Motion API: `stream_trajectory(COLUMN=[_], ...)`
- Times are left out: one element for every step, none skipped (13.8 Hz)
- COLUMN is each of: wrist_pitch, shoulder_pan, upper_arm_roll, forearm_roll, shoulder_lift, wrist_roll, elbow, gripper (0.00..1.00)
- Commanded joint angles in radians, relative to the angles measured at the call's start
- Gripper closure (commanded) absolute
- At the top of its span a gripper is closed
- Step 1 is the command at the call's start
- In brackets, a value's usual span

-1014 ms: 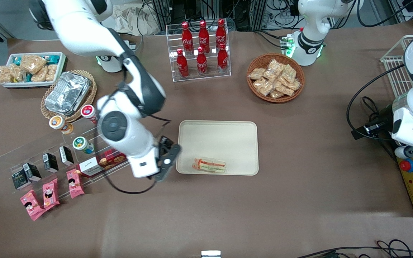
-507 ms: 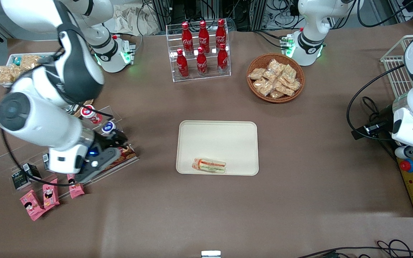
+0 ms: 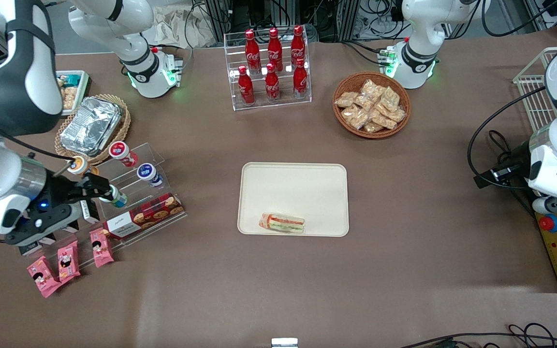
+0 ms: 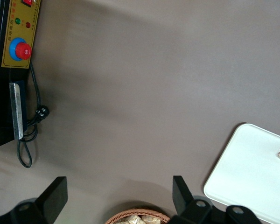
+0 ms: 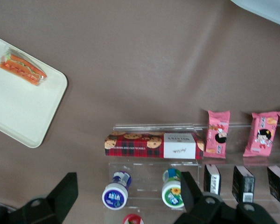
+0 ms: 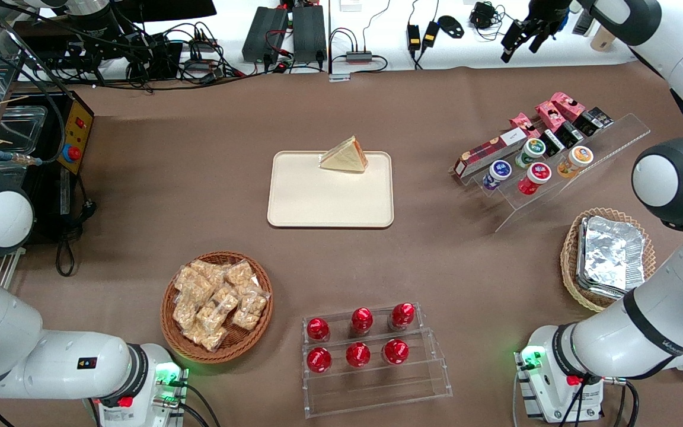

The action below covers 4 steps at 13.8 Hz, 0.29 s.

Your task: Place sandwich on tray

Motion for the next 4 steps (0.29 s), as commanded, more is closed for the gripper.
stream_trajectory(wrist_pitch=[-0.033,-0.05,-0.074,-0.082], shoulder_pan=[0.004,0.006,0.004,0.001], upper_arm_roll=[-0.015,-0.032,-0.041,-0.064], forearm_roll=[0.016,0.014,0.014,0.013], shoulder_lift=[-0.05,-0.05,-0.05,-0.05], wrist_roll=[0.064,0.134,0.191,0.205], elbow=[-0.015,-0.015,-0.015,-0.015], gripper=[0.02,0.02,0.02,0.02])
